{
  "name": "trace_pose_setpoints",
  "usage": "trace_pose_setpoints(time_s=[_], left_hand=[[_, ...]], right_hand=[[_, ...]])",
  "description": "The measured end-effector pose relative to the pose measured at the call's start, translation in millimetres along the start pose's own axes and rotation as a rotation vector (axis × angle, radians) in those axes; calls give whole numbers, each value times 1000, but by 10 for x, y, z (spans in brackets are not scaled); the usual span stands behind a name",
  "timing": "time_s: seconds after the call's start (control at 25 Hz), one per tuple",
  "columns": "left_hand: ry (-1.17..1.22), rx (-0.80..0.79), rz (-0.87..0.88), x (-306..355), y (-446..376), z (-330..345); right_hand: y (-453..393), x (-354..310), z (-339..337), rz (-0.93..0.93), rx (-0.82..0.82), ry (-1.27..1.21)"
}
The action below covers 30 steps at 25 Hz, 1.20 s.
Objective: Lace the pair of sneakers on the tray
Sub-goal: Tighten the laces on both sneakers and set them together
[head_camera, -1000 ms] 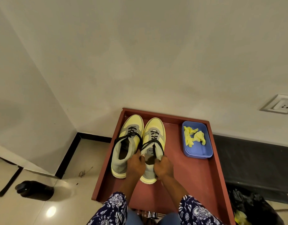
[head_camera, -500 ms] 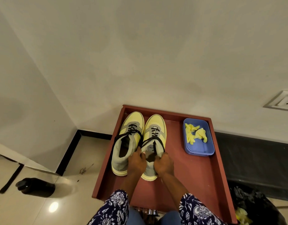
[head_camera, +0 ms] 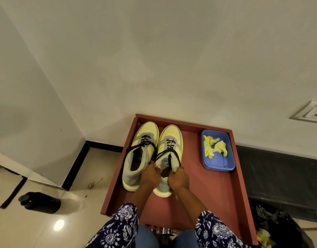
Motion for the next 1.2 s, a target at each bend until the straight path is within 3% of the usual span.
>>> trace_pose_setpoints(time_s=[0.12, 0.24, 0.36, 0.48, 0.68, 0.8, 1.04, 1.2], left_hand=[[-110, 23, 11, 14, 93, -93], [-138, 194, 118, 48, 252, -341], [-72, 396, 209, -15, 270, -694], [-42, 506, 123, -210, 167, -1004], [62, 289, -137, -494, 105, -1008], [115, 278, -175, -531, 144, -895], [150, 256, -131, -422, 195, -768], [173, 210, -150, -367, 186, -742]], right_hand=[[27, -11, 17, 28, -26, -49], [74, -18, 4, -16, 6, -98], [150, -30, -101, -60, 121, -154], [260, -122, -219, -117, 261, -115], [314, -414, -148, -331, 278, -58], [334, -496, -48, -398, 248, -40], [317, -356, -54, -152, 344, 81], [143, -199, -72, -117, 271, -10]])
Point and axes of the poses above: each hand's wrist, its own y-axis away from the middle knuckle, its own z-axis out of the palm, x = y × z, the point moved 3 cm from there along -y, towards the middle knuckle, and after that the axes turned 6 degrees about -y, right-handed, at the moved point
